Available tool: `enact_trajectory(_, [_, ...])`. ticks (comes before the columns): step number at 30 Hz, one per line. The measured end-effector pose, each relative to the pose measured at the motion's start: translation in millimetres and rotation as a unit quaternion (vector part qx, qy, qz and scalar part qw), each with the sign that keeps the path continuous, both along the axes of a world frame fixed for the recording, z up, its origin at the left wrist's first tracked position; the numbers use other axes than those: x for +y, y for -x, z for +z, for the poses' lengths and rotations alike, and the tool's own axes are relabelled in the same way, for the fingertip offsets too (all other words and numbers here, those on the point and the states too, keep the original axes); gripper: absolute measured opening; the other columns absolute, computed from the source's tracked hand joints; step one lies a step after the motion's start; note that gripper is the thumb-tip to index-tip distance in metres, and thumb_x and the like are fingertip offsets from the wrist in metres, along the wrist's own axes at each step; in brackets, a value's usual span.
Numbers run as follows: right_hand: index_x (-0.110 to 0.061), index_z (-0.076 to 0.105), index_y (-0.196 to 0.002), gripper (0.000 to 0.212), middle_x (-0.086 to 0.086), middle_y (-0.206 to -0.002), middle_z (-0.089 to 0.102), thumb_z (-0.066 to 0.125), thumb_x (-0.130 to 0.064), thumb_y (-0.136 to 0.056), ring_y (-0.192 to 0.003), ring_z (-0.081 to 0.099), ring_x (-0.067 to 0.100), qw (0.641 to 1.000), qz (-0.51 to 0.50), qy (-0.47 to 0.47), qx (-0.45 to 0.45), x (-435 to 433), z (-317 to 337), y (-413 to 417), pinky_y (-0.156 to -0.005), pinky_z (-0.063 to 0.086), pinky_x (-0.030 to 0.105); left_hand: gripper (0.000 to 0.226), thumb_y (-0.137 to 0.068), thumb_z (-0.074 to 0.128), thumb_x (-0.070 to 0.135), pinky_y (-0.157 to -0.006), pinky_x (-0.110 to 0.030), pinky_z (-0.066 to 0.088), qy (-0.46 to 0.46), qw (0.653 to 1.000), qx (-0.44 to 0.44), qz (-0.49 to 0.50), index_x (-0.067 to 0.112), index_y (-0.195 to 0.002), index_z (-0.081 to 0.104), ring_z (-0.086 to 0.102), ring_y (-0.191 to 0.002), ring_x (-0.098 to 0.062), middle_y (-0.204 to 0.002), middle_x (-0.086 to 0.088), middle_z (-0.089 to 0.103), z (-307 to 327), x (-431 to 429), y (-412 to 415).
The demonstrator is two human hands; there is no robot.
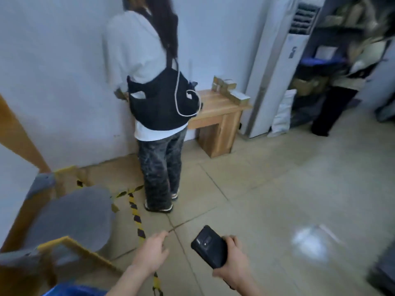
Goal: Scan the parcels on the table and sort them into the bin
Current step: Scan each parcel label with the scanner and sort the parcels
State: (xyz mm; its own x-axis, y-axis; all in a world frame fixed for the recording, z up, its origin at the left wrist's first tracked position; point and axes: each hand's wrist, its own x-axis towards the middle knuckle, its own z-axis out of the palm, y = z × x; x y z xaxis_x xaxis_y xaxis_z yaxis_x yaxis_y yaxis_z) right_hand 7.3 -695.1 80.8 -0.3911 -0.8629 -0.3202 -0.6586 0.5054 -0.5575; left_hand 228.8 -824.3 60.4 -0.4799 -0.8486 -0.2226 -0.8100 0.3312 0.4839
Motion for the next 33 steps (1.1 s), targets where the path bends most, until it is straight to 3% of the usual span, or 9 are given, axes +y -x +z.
enact_trajectory(4, [-0.034,0.042,-0.126,0.084,-0.020,-0.120,0.030,0.068,-0.037,-0.046,-0.101,0.056,0.009,0.990,-0.137,0.003,0.019,75.4,5.4,42.9,-0.086,0.048,0.034,0.036,-0.092,0.055,0.025,-0.088,-0.024,0.046,0.002,0.992,0.006,-0.128,0.026,-0.128,0.051,0.056,-0.097,-0.011,-0.108,0.006,0.058,-3.2,20.5,78.1])
enact_trajectory(8, [-0.037,0.042,-0.126,0.085,-0.019,-0.120,0.030,0.068,-0.040,-0.045,-0.103,0.053,0.004,0.964,-0.265,0.007,0.015,148.6,7.9,74.6,-0.088,0.047,0.035,0.036,-0.090,0.053,0.021,-0.074,-0.018,0.037,0.013,0.974,0.003,-0.225,0.031,-0.124,0.052,0.048,-0.080,-0.004,-0.087,0.015,0.048,-1.9,57.1,151.2])
enact_trajectory(14, [-0.034,0.041,-0.123,0.084,-0.015,-0.117,0.030,0.072,-0.043,-0.045,-0.100,0.053,0.009,0.918,-0.397,0.003,0.005,247.6,17.7,128.3,-0.092,0.048,0.038,0.032,-0.089,0.054,0.025,-0.071,-0.018,0.039,0.011,0.932,0.017,-0.361,0.029,-0.121,0.052,0.051,-0.079,-0.003,-0.095,0.011,0.053,2.2,118.5,267.9])
enact_trajectory(19, [-0.031,0.039,-0.128,0.084,-0.011,-0.119,0.031,0.078,-0.039,-0.054,-0.112,0.049,0.013,0.877,-0.480,0.009,0.017,323.2,30.1,175.6,-0.092,0.043,0.039,0.035,-0.089,0.055,0.027,-0.079,-0.020,0.043,0.017,0.896,0.021,-0.443,0.032,-0.124,0.053,0.052,-0.086,-0.003,-0.096,0.013,0.051,11.1,178.0,359.5])
enact_trajectory(25, [-0.033,0.036,-0.133,0.091,-0.013,-0.122,0.029,0.079,-0.040,-0.053,-0.116,0.046,0.010,0.834,-0.551,0.015,0.020,407.9,27.2,217.0,-0.098,0.044,0.041,0.037,-0.090,0.055,0.018,-0.072,-0.011,0.034,0.012,0.847,0.034,-0.531,0.024,-0.126,0.053,0.047,-0.078,0.000,-0.092,0.011,0.050,10.9,249.3,447.4])
enact_trajectory(28, [-0.033,0.032,-0.134,0.089,-0.010,-0.127,0.029,0.079,-0.041,-0.058,-0.120,0.044,0.012,0.815,-0.578,0.007,0.024,443.6,29.3,231.2,-0.101,0.042,0.042,0.038,-0.089,0.054,0.019,-0.081,-0.018,0.040,0.014,0.829,0.030,-0.559,0.024,-0.126,0.053,0.049,-0.087,-0.007,-0.095,0.008,0.051,7.7,285.7,481.9])
enact_trajectory(33, [-0.032,0.038,-0.117,0.077,-0.010,-0.116,0.030,0.076,-0.047,-0.052,-0.106,0.049,0.011,0.781,-0.624,-0.015,0.031,497.6,27.7,246.8,-0.091,0.047,0.040,0.037,-0.087,0.053,0.015,-0.073,-0.014,0.031,0.025,0.783,0.033,-0.620,0.021,-0.123,0.055,0.047,-0.086,-0.009,-0.093,0.008,0.048,9.2,351.4,538.6])
